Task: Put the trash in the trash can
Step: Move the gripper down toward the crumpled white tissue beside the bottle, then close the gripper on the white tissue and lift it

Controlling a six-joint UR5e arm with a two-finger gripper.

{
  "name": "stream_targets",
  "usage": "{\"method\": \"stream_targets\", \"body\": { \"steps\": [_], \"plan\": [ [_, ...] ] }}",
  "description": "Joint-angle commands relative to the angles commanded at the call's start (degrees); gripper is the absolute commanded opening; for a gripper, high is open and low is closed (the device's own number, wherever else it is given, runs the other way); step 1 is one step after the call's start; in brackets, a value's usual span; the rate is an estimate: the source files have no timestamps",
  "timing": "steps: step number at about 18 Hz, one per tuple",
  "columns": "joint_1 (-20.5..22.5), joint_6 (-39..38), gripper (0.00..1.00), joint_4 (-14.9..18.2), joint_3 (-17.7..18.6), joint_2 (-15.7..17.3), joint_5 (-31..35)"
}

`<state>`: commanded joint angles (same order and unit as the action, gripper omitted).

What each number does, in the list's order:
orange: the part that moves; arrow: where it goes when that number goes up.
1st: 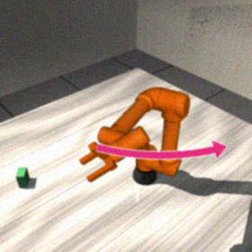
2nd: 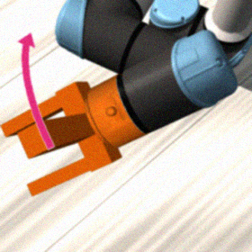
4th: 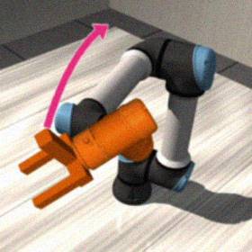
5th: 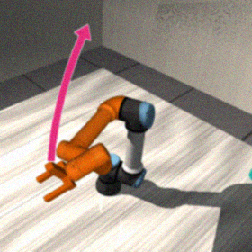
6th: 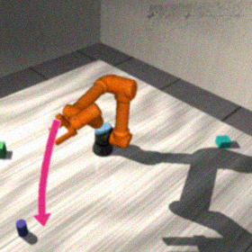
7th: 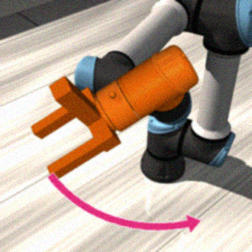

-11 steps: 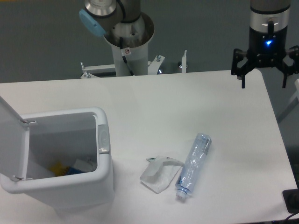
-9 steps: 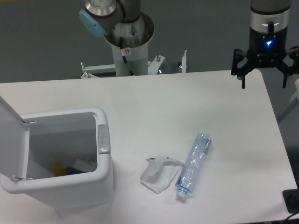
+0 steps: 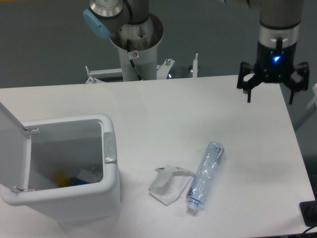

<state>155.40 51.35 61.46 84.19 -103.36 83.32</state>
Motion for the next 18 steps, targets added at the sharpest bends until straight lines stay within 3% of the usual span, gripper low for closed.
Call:
{"method": "stream_targets", "body": {
  "steps": [4, 6, 9, 11, 13, 14, 18],
  "plan": [
    [-3.77, -2.40, 1.00, -7.83, 6.58, -0.26, -0.09],
    [-5.88, 2.31, 1.00, -8.73, 9.58, -1.49, 0.00],
    [-9.49, 5.51, 1.00, -8.90, 9.77, -4.65, -1.40],
    [-11.77, 6.48, 1.00, -11.87, 10.64, -8.33, -6.05],
    [-13.97, 6.57, 1.00, -17.14, 11.95, -11.59, -6.59],
    [-15.03, 6.48, 1.00, -18.03, 12.14, -12.47, -6.59],
    [-17.40, 6.30, 1.00, -18.04, 12.49, -14.41, -6.51]
  ]
}}
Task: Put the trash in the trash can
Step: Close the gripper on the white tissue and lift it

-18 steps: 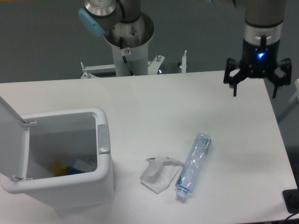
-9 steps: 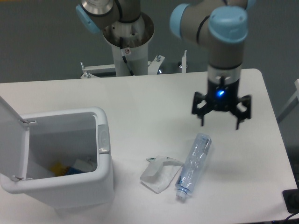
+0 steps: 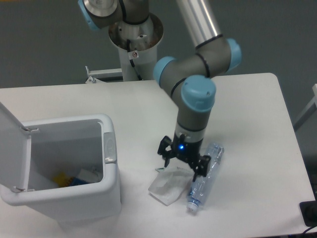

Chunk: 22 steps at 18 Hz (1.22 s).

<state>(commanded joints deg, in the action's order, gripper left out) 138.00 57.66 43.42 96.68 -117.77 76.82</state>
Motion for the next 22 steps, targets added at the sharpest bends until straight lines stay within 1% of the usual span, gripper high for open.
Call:
{"method": "stream_targets", "body": {
  "steps": [2, 4, 6, 7, 9, 10, 11, 16, 22],
  "plan": [
    [-0.62, 0.09, 1.00, -0.09, 0.88, -0.36, 0.18],
    [-1.49, 0.09, 0.99, -0.35, 0.79, -1.06, 0.35],
    [-1.85, -0.26, 0.80, -0.79, 0.79, -1.76, 0.53],
    [-1.94, -0.35, 0.68, -1.05, 0.79, -1.85, 0.53],
    [-2.03, -0.88, 0.27, -0.88, 0.88, -1.76, 0.53],
    [-2.12, -1.23, 0.11, -0.97, 0.88, -1.76, 0.53],
    [-2.12, -1.32, 0.07, -0.97, 0.80, -1.85, 0.53],
    [-2.12, -1.76, 0.00, -1.14, 0.27, -1.68, 0.44],
    [-2.12, -3.61, 0.00, -1.14, -0.26, -0.71, 0.18]
  ]
}}
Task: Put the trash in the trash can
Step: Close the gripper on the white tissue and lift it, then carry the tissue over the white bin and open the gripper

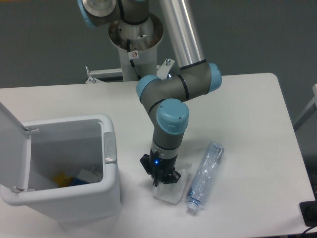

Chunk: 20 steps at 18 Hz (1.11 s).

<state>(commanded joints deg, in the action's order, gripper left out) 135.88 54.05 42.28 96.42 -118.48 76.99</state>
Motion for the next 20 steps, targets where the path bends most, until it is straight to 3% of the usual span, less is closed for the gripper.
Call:
{"method": "stream_targets", "body": {
  "steps": [6, 8, 11, 13, 16, 20],
  "plan": [
    [2.37, -6.76, 0.00, 0.09, -2.98, 5.36, -5.27],
    [3.33, -10.35, 0.00, 0.09, -6.57, 5.63, -7.02],
    [6.14, -22.02, 0.00, 0.09, -15.35, 5.54, -13.95],
    [6.77, -25.65, 0.00, 0.09, -18.09, 5.63, -14.59],
    [6.77, -30.39, 0.00, 0.00, -18.72, 7.64, -14.59],
    [5.63, -39.80, 0.00, 0.00, -18.02, 13.08, -14.59]
  ]
}}
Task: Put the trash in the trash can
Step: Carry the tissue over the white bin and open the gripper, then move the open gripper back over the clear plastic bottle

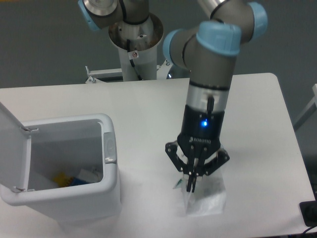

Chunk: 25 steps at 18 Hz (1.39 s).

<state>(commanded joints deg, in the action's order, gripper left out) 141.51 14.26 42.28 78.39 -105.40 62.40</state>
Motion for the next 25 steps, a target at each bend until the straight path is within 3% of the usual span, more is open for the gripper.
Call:
{"method": "stream_targets", "body": {
  "steps": [6, 11, 13, 15, 17, 23, 25],
  "plan": [
    [-7.19, -2.65, 0.00, 0.00, 2.81, 4.67, 0.79],
    [-15.46, -2.57, 0.00, 0.00, 4.66, 4.85, 0.79],
    [-18.79, -2.65, 0.27, 0.17, 5.19, 5.11, 1.23],
    [-19.51, -1.86, 0.90, -0.44, 6.25, 6.08, 2.72],
    [-19.78, -4.31, 1.00, -0.44, 5.02, 6.34, 2.73],
    [-17.50, -8.28, 1.00, -0.44, 2.73, 6.17, 2.72],
    [-13.65, -8.37, 1.00, -0.18, 2.29, 5.91, 3.07]
  ]
}}
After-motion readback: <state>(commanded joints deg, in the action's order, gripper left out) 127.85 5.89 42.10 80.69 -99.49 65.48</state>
